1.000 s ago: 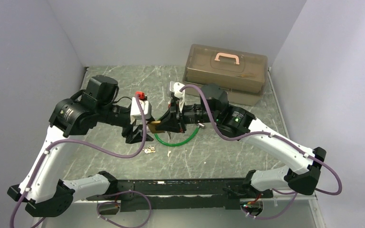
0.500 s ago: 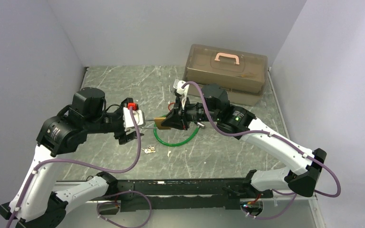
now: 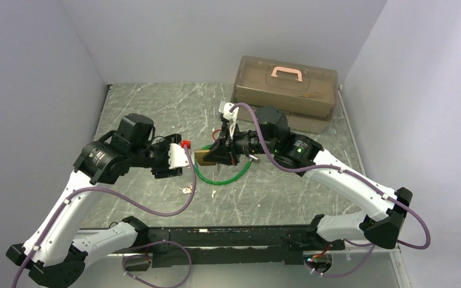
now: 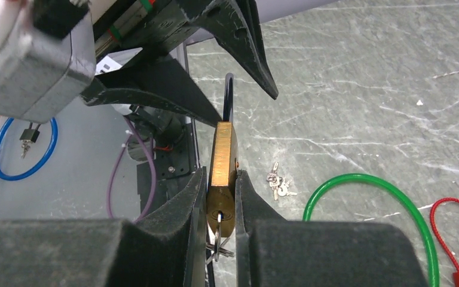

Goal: Unlock with the key

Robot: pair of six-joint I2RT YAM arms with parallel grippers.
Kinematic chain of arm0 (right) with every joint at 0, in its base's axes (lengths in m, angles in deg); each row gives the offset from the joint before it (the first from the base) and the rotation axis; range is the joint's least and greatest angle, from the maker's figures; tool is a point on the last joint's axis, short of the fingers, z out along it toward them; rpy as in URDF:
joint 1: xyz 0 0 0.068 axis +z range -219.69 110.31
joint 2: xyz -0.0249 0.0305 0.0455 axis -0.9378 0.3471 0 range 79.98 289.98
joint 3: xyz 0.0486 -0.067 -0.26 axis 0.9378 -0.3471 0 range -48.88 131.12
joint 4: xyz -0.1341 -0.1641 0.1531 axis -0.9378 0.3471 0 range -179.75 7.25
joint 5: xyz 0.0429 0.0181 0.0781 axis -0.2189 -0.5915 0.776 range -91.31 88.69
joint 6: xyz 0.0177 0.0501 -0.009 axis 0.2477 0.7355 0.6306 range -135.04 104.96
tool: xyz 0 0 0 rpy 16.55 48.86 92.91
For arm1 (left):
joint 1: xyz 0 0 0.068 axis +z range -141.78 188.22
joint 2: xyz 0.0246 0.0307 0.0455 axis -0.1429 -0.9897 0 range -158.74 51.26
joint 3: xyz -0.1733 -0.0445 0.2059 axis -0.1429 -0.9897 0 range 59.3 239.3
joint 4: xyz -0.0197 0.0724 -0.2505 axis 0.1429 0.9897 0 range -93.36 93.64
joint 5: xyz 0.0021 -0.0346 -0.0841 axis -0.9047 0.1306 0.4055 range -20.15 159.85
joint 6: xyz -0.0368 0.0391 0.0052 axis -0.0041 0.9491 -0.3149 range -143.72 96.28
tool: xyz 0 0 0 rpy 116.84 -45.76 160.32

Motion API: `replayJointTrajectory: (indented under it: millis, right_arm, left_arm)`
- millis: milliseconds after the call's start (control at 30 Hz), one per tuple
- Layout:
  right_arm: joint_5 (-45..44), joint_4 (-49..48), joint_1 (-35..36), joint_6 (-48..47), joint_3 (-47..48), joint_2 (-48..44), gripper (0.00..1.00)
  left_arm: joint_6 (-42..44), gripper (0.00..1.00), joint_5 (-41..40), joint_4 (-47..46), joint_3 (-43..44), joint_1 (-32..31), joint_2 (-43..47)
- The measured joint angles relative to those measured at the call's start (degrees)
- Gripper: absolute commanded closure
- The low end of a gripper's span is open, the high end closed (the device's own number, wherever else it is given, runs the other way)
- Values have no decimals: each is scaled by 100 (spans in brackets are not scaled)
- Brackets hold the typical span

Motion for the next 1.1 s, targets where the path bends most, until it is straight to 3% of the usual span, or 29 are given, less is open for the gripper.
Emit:
replayJointTrajectory:
  millis: [67,167,200,267,500,767,1000,1033,1100]
  right_arm:
    - [9,-4,-7,46,-26,-4,100]
    - [4,-57,-48,175,-114,-4,100]
    - [-22,-83,-74,208,-144,-4,100]
    - [-42,-221,-195,378,-258,-4,100]
    - [37,-966,-750,1508,-859,-2,100]
    - [278,-1362,-1596,3023,-1593,155,100]
    - [-17,-1200,-1827,3067,-1687,127,100]
    - [-42,-1152,-1827,3045,-1687,118,100]
    - [-72,-1034,-1821,3008,-1687,103,100]
  left_arm:
    - [166,51,-7,2,-50,4,-48]
    - [358,87,-63,-66,-188,4,-61]
    - [409,95,-101,-122,-267,4,-52]
    - [538,96,-166,-267,-426,-7,-50]
    - [822,88,-466,-905,-778,-22,-149]
    - [1130,50,-1058,-1552,-1250,-306,-400]
    - [892,40,-1084,-1421,-1255,-664,-498]
    - [798,33,-1073,-1370,-1233,-664,-503]
    - [619,31,-1023,-1191,-1108,-662,-522]
